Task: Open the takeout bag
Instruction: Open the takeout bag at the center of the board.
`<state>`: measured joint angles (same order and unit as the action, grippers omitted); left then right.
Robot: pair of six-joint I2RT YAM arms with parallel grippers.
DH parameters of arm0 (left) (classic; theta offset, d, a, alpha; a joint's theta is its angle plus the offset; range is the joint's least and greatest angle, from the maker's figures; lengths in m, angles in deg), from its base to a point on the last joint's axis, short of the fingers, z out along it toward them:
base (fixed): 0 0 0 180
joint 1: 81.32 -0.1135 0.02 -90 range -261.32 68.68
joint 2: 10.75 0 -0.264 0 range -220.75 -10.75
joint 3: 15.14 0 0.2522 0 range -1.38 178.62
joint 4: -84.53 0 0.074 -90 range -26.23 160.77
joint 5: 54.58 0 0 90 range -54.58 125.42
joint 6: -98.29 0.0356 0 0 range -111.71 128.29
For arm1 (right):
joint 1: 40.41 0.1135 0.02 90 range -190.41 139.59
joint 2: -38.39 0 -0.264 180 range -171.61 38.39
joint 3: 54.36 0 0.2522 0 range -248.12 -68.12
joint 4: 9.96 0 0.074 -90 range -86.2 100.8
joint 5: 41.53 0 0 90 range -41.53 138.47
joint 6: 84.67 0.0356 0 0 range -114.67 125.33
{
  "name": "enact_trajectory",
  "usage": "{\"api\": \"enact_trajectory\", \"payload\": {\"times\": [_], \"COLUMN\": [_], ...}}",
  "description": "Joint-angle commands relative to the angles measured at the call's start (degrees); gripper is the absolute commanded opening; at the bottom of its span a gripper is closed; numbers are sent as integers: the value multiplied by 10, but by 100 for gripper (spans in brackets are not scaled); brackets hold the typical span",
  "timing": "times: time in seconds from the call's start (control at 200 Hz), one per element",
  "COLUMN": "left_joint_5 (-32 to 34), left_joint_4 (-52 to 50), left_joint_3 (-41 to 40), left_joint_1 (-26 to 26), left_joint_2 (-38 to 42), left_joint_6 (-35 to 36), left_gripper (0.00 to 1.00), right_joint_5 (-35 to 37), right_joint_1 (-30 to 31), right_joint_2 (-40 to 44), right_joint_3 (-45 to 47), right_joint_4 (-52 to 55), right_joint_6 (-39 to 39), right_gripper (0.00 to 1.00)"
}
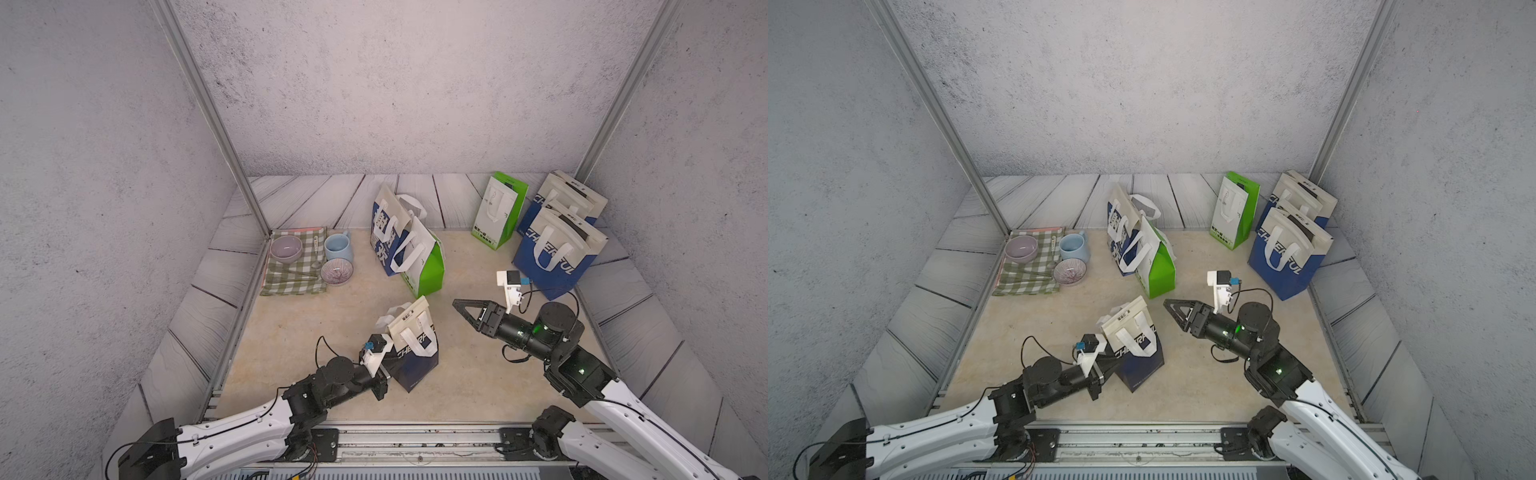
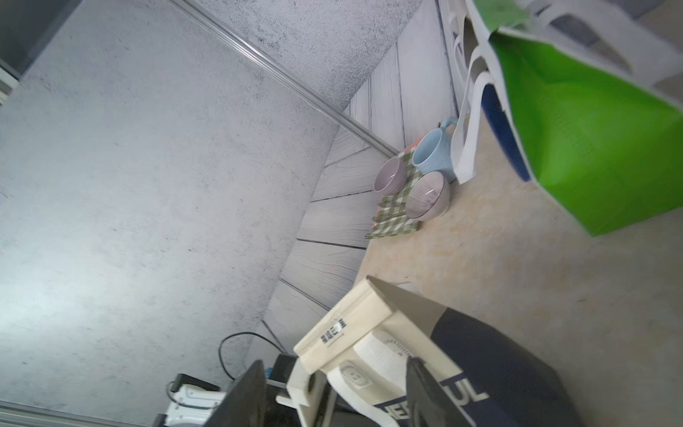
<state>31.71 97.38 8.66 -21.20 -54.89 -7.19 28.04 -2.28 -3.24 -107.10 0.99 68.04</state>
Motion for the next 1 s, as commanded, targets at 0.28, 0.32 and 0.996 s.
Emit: {"api": "enact_trajectory", "payload": {"times": [0.28,0.32,0.996], "left_joint_5": [44,41,49], "left_joint_4": [84,86,96], "left_joint_3": [40,43,48], "left_joint_1": [0,-1,0], "left_joint_2": [-81,-87,-105], "left_joint_6": [-6,-7,-6], "left_gripper": [0,0,0], "right_joint_5": [39,41,95], "right_joint_1": [119,127,192], "right_joint_2": [-106,-111,-182], "right_joint_3": [-27,-31,-36], "right_joint_4": [-115,-113,-121], "right_joint_6": [176,177,223], "right_gripper": [54,54,45]}}
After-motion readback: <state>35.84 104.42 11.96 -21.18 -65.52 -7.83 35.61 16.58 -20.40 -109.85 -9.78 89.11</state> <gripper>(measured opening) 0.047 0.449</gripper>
